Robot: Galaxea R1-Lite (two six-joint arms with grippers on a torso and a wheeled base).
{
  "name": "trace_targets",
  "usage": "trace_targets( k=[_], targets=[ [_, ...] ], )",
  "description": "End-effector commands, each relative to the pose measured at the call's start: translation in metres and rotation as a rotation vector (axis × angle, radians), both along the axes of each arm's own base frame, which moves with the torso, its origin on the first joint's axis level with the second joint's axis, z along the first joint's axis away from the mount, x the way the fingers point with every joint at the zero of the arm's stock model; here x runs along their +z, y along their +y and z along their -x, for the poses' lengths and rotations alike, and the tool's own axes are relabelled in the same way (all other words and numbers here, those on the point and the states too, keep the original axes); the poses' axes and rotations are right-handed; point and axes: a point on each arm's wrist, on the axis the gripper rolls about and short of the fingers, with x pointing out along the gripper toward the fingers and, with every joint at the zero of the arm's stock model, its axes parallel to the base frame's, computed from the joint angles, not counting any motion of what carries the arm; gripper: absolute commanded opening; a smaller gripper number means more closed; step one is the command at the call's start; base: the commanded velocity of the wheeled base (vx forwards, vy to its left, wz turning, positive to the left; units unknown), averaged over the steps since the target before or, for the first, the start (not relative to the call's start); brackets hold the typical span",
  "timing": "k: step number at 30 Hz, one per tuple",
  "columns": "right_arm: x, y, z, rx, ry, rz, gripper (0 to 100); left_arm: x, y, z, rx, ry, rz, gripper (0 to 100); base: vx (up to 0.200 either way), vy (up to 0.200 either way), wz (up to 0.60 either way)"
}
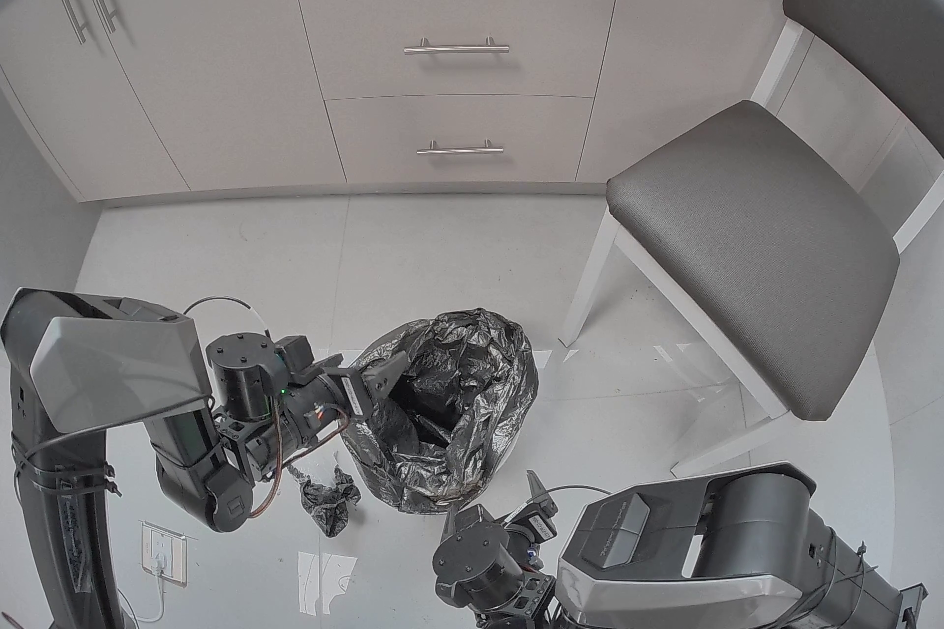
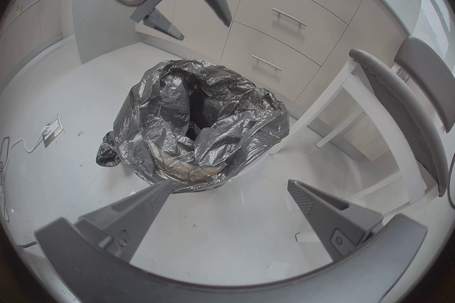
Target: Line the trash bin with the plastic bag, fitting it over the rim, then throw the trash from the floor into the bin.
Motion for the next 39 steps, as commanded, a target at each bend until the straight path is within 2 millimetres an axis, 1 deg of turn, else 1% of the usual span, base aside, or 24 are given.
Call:
trace_targets(
  k=[1,8,13,14,16,19,22,24,26,29,30,32,35,36,38,39],
  targets=[
    [0.0,-0.004,0.001,-0.002,0.003,0.002,100,-0.019,-0.001,0.009,-0.041,0.044,-0.084,100,0.0,0.0,0.0],
    [0.0,-0.013,0.004,-0.014,0.018,0.001,100,-0.031,0.003,0.01,-0.05,0.046,-0.165,100,0.0,0.0,0.0],
    [0.002,-0.017,0.006,-0.021,0.025,-0.006,100,-0.045,0.013,0.007,-0.046,0.034,-0.283,100,0.0,0.0,0.0],
    [0.002,-0.017,0.006,-0.021,0.025,-0.006,100,-0.045,0.013,0.007,-0.046,0.034,-0.283,100,0.0,0.0,0.0],
    [0.007,-0.017,0.003,-0.029,0.015,-0.027,100,-0.047,0.016,0.004,-0.039,0.03,-0.29,100,0.0,0.0,0.0],
    [0.02,-0.014,-0.003,-0.035,-0.009,-0.065,100,-0.043,0.016,-0.001,-0.019,0.008,-0.29,100,0.0,0.0,0.0],
    [0.03,-0.011,-0.012,-0.051,-0.033,-0.098,100,-0.04,0.015,-0.005,0.002,-0.015,-0.3,100,0.0,0.0,0.0],
    [0.036,-0.01,-0.024,-0.073,-0.053,-0.124,100,-0.042,0.014,-0.009,-0.007,-0.031,-0.319,100,0.0,0.0,0.0],
    [0.042,-0.01,-0.034,-0.093,-0.071,-0.15,100,-0.049,0.012,-0.013,-0.017,-0.035,-0.33,100,0.0,0.0,0.0],
    [0.045,-0.01,-0.038,-0.101,-0.079,-0.161,100,-0.052,0.01,-0.016,-0.019,-0.039,-0.334,100,0.0,0.0,0.0],
    [0.048,-0.008,-0.05,-0.121,-0.099,-0.189,100,-0.054,0.006,-0.025,-0.021,-0.055,-0.331,100,0.0,0.0,0.0],
    [0.051,-0.007,-0.057,-0.133,-0.112,-0.205,100,-0.056,0.005,-0.03,-0.02,-0.058,-0.331,100,0.0,0.0,0.0],
    [0.054,-0.004,-0.074,-0.159,-0.138,-0.235,100,-0.059,0.001,-0.041,-0.018,-0.039,-0.34,100,0.0,0.0,0.0],
    [0.053,-0.004,-0.074,-0.159,-0.138,-0.235,100,-0.059,0.001,-0.041,-0.019,-0.039,-0.342,100,0.0,0.0,0.0],
    [0.054,-0.004,-0.078,-0.163,-0.146,-0.234,100,-0.057,-0.001,-0.051,-0.012,-0.044,-0.341,100,0.0,0.0,0.0],
    [0.054,-0.004,-0.077,-0.161,-0.147,-0.236,100,-0.057,-0.001,-0.053,-0.01,-0.046,-0.34,100,0.0,0.0,0.0]
  ],
)
